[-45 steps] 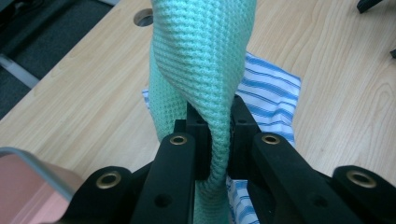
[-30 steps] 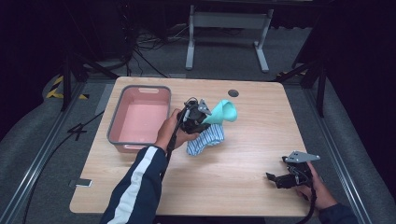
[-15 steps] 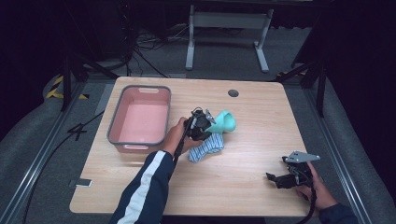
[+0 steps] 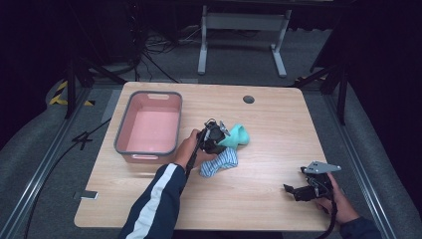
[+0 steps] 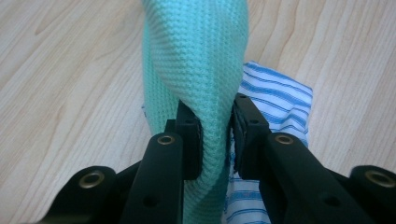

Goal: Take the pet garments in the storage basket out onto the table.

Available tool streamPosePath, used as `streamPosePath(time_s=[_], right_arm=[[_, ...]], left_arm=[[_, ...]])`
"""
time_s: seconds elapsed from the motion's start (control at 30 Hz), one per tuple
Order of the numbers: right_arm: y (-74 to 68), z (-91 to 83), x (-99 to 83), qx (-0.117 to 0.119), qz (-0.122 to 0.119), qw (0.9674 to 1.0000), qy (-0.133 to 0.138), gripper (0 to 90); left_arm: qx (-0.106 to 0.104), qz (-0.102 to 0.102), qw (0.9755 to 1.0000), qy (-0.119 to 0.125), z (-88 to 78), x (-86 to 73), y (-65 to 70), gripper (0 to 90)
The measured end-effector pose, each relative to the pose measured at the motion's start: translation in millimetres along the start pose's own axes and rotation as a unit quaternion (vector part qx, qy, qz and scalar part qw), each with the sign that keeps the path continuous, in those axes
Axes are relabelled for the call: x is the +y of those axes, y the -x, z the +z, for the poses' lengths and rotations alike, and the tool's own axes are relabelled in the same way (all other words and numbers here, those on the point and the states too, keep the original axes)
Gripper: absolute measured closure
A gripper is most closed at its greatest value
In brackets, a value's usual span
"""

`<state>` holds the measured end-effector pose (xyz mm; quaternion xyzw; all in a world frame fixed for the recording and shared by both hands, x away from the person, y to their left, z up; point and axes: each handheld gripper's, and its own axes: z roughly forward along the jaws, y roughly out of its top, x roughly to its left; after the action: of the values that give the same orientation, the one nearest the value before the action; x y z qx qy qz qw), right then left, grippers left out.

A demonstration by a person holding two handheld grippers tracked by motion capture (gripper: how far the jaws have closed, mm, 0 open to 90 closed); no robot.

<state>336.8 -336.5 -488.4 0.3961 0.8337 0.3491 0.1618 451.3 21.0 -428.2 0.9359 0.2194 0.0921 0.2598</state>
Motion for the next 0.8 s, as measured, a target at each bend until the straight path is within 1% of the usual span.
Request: streamPosePath(time_s=[0.17, 0.27, 0.37, 0.53, 0.6, 0.63, 0.67, 0.7, 0.73, 0.8], right_arm=[[-0.1, -0.1, 0.0, 0.0, 0.001, 1.0, 0.0, 0.7], [0.0, 0.0, 0.0, 0.0, 0.0, 1.0, 0.0, 0.7], [0.0, -0.1, -0.1, 0.0, 0.0, 1.0, 0.0, 0.7], [0.1, -0.1, -0.1, 0.0, 0.0, 1.0, 0.0, 0.7], [0.0, -0.1, -0.1, 0.0, 0.0, 1.0, 0.0, 0.7], [0.0, -0.1, -0.1, 0.0, 0.0, 1.0, 0.0, 0.7], [0.0, -0.1, -0.1, 0.0, 0.0, 1.0, 0.0, 0.7], [0.0, -0.1, -0.1, 0.0, 0.0, 1.0, 0.0, 0.7], [0.0, -0.1, -0.1, 0.0, 0.0, 1.0, 0.0, 0.7], [0.0, -0.1, -0.1, 0.0, 0.0, 1.0, 0.0, 0.7]], left_arm=[[0.003, 0.003, 1.0, -0.003, 0.1, 1.1, 1.4, 69.9], [0.01, -0.001, 0.9999, -0.005, -0.6, 1.3, 2.6, 59.4], [0.013, -0.001, 0.9999, -0.01, -3.9, 1.8, 3.3, 53.6], [0.022, 0.0, 0.9997, -0.004, -8.7, 2.0, 4.2, 44.3], [0.022, 0.0, 0.9998, -0.001, -11.4, 2.0, 3.7, 40.1], [0.024, -0.005, 0.9997, 0.003, -12.8, 1.6, 4.0, 36.9], [0.026, -0.004, 0.9996, 0.004, -14.8, 1.7, 3.5, 33.7], [0.028, -0.01, 0.9995, 0.008, -16.1, 1.3, 4.3, 32.3], [0.028, -0.005, 0.9995, 0.01, -18.6, 1.5, 4.0, 31.3], [0.031, -0.006, 0.9993, 0.019, -23.3, 1.0, 4.8, 28.2]])
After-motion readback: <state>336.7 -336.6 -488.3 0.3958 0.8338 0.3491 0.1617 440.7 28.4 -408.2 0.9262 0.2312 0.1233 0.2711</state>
